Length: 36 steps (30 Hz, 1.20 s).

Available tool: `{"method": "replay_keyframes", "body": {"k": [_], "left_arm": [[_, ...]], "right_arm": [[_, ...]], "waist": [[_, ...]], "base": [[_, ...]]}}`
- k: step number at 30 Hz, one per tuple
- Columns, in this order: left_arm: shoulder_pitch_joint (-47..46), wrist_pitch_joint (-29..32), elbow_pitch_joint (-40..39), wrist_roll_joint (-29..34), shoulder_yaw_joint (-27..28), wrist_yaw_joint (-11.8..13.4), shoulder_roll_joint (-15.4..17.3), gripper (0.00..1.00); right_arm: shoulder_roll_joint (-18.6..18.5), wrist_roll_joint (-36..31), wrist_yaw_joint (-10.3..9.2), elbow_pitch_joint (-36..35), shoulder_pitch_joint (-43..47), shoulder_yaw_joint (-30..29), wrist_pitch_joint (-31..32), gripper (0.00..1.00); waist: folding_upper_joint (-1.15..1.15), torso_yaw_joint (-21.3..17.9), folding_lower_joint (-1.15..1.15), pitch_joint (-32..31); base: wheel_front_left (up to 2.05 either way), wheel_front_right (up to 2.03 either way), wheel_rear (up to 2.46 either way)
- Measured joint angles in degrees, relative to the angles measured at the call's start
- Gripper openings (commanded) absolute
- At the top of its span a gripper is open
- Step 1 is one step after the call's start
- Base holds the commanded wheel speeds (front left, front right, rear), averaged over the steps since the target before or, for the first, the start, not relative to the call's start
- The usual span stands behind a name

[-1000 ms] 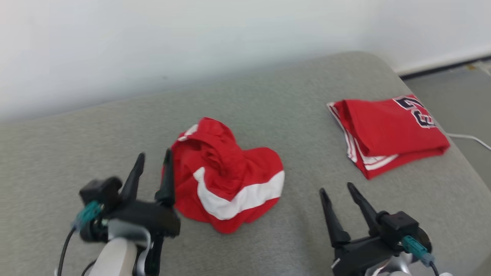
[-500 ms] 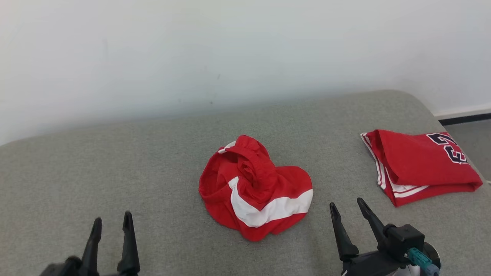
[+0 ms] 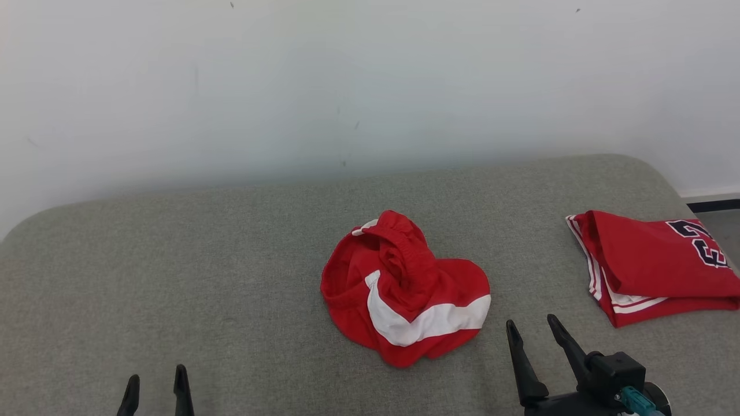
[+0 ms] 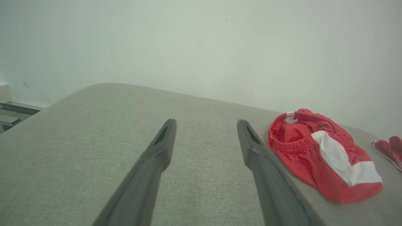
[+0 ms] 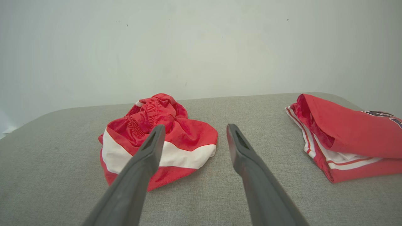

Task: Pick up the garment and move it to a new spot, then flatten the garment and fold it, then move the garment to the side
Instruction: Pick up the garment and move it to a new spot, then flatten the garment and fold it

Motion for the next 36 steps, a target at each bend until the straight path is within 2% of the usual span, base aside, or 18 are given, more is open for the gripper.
{"method": "replay_keyframes", "body": {"k": [18,28,33,36], "left_arm": [[0.1,0.0,0.6,1.8,0.7,-0.6,-0.3,1.00],[-1.1,0.5,0.4,2.9,-0.3,-1.1,0.3,1.00],[-6.8,5.4,0.0,3.8,-3.3,-3.6,2.0,1.00],[-12.3,10.2,1.7,3.7,-6.0,-6.1,3.2,1.00]], "right_arm": [[0.0,0.2,0.00,0.2,-0.1,0.2,-0.3,1.00],[0.0,1.0,0.00,0.4,-1.3,1.7,-0.6,1.00],[0.0,1.5,0.00,0.6,-2.3,2.9,-0.8,1.00],[0.0,1.9,0.00,1.0,-2.5,3.5,-0.9,1.00]], "waist": [[0.00,0.5,0.01,0.8],[0.00,-1.4,0.01,1.5],[0.00,-4.0,0.01,2.5],[0.00,-5.8,0.01,3.3]], "base": [[0.00,0.00,0.00],[0.00,0.00,0.00],[0.00,0.00,0.00],[0.00,0.00,0.00]]}}
